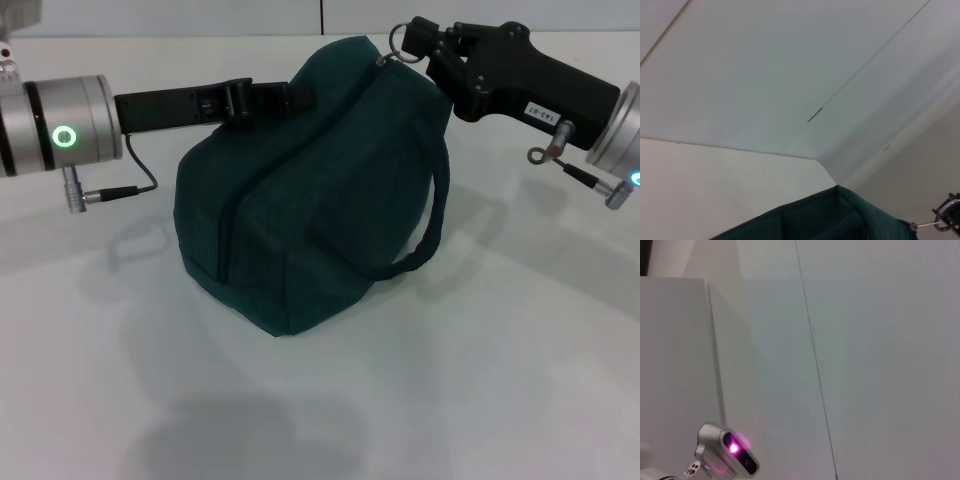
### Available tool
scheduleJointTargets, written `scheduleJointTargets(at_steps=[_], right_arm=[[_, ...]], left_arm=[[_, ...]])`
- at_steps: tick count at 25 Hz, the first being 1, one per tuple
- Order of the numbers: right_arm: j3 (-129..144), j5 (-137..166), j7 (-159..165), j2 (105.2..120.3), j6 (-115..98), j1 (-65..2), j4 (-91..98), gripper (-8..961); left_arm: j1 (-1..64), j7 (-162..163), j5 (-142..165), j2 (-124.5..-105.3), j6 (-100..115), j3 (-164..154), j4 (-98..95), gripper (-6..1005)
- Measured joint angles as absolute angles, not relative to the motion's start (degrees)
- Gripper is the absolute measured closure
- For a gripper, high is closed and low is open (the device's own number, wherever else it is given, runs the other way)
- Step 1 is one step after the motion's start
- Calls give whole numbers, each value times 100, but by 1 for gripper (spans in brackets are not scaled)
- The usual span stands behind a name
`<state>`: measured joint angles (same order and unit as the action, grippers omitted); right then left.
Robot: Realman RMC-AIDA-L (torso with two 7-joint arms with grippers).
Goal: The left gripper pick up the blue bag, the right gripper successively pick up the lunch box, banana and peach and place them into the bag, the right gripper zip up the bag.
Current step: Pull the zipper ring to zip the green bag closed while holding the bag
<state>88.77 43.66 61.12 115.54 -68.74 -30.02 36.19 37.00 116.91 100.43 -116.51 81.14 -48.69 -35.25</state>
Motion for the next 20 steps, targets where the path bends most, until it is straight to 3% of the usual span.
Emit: scheduleJointTargets(at_steps=[6,20], right_arm=[[8874,4365,6121,11557,-6883,-2978,3619,942],[8515,4076,6167,11555,-7409,-2941,3096,942]], left_arm=[[3687,11689,10035,-11668,8130,-4869,-3525,844],[3414,11535,9614,-11715,8529,-4827,-3531,942]])
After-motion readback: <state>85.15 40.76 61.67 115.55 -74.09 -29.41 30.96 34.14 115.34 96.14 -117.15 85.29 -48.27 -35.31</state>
